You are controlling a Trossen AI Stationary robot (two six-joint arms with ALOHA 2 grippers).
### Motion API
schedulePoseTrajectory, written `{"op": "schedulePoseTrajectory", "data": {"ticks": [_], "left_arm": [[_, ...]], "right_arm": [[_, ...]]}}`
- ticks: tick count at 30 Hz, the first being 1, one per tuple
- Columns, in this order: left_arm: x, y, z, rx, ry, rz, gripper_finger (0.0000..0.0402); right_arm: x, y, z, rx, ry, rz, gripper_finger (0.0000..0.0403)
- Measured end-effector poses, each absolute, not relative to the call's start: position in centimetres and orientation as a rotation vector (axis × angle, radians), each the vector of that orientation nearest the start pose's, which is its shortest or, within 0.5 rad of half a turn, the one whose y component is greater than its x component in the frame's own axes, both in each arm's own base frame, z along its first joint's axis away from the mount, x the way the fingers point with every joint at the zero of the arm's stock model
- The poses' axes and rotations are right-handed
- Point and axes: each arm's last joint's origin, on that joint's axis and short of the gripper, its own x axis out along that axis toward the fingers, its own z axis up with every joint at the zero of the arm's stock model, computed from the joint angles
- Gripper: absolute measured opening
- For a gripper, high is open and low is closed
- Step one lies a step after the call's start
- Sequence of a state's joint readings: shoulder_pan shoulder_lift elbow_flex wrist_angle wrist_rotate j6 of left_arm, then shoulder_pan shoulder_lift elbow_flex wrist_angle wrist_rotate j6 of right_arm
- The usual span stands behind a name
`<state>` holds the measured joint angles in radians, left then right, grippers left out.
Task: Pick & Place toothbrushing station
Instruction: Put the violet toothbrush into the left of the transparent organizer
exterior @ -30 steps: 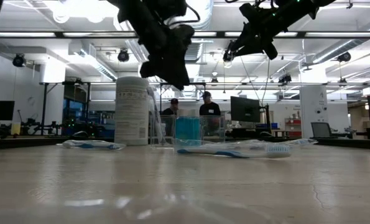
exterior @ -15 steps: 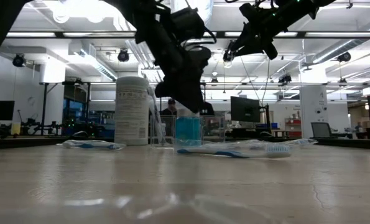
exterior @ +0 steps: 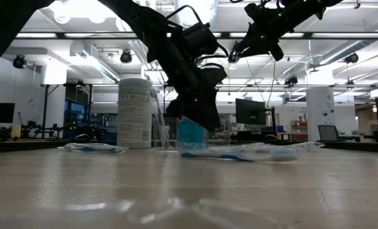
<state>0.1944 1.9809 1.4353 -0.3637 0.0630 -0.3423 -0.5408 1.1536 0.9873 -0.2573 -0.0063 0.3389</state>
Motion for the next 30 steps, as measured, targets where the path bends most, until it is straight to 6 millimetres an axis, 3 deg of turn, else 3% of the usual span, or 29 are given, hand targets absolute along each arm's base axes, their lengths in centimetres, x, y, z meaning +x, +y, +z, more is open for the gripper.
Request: {"op": "schedulePoseTrajectory", "data": {"ticks": [15, 30], "left_arm": [[41.7, 7.6, 18.7, -0.477, 0.919, 0.307, 0.0133], [41.3, 6.3, 21.7, -0.282, 0.839, 0.419, 0.0124]], "right_arm": [[21.7, -13.0, 32.4, 0.442, 0.320, -0.594, 0.0128], [21.7, -13.0, 32.4, 0.442, 0.320, -0.593, 0.0128]]}}
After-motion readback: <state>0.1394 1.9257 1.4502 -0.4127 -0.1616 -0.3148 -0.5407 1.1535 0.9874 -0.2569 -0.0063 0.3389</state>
